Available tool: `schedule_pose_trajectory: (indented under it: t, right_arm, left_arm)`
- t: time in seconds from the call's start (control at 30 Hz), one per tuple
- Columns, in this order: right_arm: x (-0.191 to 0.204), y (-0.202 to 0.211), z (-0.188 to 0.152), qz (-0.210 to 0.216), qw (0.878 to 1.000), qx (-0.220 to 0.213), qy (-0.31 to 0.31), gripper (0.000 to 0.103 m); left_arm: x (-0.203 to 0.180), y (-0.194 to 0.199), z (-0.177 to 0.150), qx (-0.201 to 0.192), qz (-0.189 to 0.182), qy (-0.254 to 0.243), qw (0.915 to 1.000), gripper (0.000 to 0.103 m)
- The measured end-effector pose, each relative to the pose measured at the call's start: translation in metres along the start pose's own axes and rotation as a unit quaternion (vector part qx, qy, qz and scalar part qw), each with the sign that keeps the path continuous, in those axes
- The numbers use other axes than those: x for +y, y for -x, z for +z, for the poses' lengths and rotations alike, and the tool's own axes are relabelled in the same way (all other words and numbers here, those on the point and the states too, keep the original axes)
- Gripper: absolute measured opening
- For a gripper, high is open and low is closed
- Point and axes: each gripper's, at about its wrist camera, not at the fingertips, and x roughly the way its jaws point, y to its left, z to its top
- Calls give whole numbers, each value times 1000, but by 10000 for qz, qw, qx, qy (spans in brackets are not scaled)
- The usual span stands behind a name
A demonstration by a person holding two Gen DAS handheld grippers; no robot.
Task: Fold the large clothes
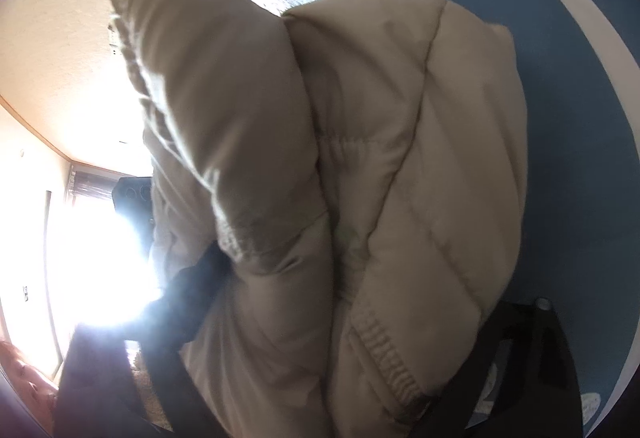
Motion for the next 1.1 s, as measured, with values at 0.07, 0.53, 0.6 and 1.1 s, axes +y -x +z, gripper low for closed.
schedule_pose_trajectory:
  t: [0.07, 0.53, 0.6, 1.1]
  right_arm:
    - [4, 1, -6, 7, 10000, -64, 46, 79]
    - [36, -32, 11, 484, 9981, -187, 333, 65]
    - [45, -40, 19, 509, 9978, -181, 378, 64]
    - [86, -114, 66, 329, 9978, 147, 558, 64]
  left_arm:
    - [-3, 3, 0, -28, 2, -75, 10000, 86]
    - [1, 48, 17, -618, 96, -330, 9975, 80]
    - [6, 55, 22, -713, 98, -312, 9969, 80]
    - [59, 102, 51, -1009, 443, -71, 9939, 80]
